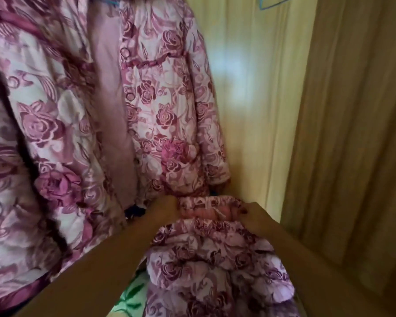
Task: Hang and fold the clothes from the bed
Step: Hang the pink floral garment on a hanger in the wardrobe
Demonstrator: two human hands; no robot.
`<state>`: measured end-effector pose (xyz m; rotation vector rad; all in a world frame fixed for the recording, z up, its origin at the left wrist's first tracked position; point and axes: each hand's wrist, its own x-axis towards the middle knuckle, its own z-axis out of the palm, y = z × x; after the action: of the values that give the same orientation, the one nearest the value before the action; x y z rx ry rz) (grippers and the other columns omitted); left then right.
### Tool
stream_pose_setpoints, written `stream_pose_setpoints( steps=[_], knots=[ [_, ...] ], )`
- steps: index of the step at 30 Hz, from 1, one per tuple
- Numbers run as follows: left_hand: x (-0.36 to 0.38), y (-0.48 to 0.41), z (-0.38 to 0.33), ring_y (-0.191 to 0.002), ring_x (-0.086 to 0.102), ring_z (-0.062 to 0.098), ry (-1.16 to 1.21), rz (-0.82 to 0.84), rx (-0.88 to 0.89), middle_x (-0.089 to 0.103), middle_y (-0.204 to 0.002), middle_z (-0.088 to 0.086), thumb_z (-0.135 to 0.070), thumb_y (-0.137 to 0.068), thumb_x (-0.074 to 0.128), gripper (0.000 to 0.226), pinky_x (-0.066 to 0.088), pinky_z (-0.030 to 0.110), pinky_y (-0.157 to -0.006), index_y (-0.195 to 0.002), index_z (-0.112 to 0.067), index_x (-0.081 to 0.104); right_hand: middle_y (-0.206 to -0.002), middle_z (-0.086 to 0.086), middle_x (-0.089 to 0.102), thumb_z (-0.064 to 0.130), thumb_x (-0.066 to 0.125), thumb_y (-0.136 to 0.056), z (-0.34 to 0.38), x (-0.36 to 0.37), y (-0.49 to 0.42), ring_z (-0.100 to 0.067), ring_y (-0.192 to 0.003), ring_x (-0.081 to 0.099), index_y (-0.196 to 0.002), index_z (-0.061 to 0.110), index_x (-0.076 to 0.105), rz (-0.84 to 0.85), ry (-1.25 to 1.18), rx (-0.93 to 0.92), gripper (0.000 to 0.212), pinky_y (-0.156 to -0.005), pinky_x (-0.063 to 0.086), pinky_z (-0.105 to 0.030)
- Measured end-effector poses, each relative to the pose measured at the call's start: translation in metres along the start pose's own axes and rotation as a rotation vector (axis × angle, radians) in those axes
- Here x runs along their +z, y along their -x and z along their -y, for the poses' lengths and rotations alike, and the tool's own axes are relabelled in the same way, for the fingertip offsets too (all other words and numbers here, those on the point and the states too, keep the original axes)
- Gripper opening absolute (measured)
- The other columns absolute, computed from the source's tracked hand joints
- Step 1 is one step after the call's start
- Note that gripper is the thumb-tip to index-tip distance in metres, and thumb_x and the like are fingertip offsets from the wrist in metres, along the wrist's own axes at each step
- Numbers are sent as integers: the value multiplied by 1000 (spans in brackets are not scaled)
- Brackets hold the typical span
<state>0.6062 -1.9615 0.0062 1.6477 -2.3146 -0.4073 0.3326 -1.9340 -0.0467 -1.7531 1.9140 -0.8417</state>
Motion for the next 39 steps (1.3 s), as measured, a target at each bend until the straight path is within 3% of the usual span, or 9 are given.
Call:
stream_pose_setpoints(
  steps=[4,6,12,18,21,23,26,31,39],
  knots=[
    [-15,-7,2,-59,51,18,-82,-11,20,48,-58,6,-43,-91,69,49,39,30,-54,-59,-10,53,-86,-4,72,14,62,-86,28,-17,7,-23,-83,68,-77,14,75,-11,49,-11,16,-69,52,-25],
    [-35,-10,-11,-71,54,20,-141,39,40,55,-71,5,-33,-97,60,36,41,28,-64,-71,-8,61,-106,1,68,23,62,-90,61,-44,23,-29,-101,67,-100,9,73,-17,115,-67,21,-86,54,-37],
    [-141,-4,-78,-93,63,21,-138,1,168,70,-102,3,-39,-95,58,28,50,32,-86,-97,-15,73,-153,-10,45,42,55,-99,151,-140,47,-27,-135,47,-154,17,36,-17,480,-155,63,-100,41,-29],
    [-249,7,-138,-83,63,19,-78,-310,303,68,-86,-1,-36,-95,60,25,48,30,-75,-84,-18,72,-131,-12,61,67,46,-96,212,-249,60,-32,-115,60,-134,11,52,-412,450,-162,68,-92,50,-36],
    [-284,19,-163,-88,64,19,-39,-406,369,66,-90,-3,-33,-95,60,19,52,33,-83,-85,-20,70,-98,-11,63,73,49,-90,225,-288,72,-32,-72,64,-126,9,51,-556,105,-144,74,-51,53,-30],
    [-300,26,-176,-96,61,18,-25,-464,398,64,-100,-2,-32,-95,61,16,49,30,-85,-96,-19,70,-93,-13,58,70,56,-89,234,-305,81,-33,-76,64,-120,10,51,-650,-174,-189,68,-40,49,-28],
    [-312,31,-189,-101,62,20,-9,-515,425,66,-113,1,-35,-94,62,24,51,31,-90,-106,-17,72,-88,-2,55,60,62,-91,248,-320,97,-40,-95,69,-114,14,49,-795,-509,-236,54,-45,56,-37],
    [-319,28,-197,-106,62,21,1,-538,432,66,-120,4,-38,-93,61,38,50,33,-95,-126,-19,64,-87,-2,56,53,61,-95,261,-343,106,-35,-75,70,-113,15,46,-971,-801,-285,45,-60,62,-51],
    [-327,18,-206,-100,64,22,43,-577,476,69,-115,6,-33,-93,62,34,49,29,-84,-123,-18,65,-93,-18,67,49,50,-101,276,-384,112,-36,-54,70,-99,12,56,-1110,-746,-350,38,-46,59,-45]
  ],
)
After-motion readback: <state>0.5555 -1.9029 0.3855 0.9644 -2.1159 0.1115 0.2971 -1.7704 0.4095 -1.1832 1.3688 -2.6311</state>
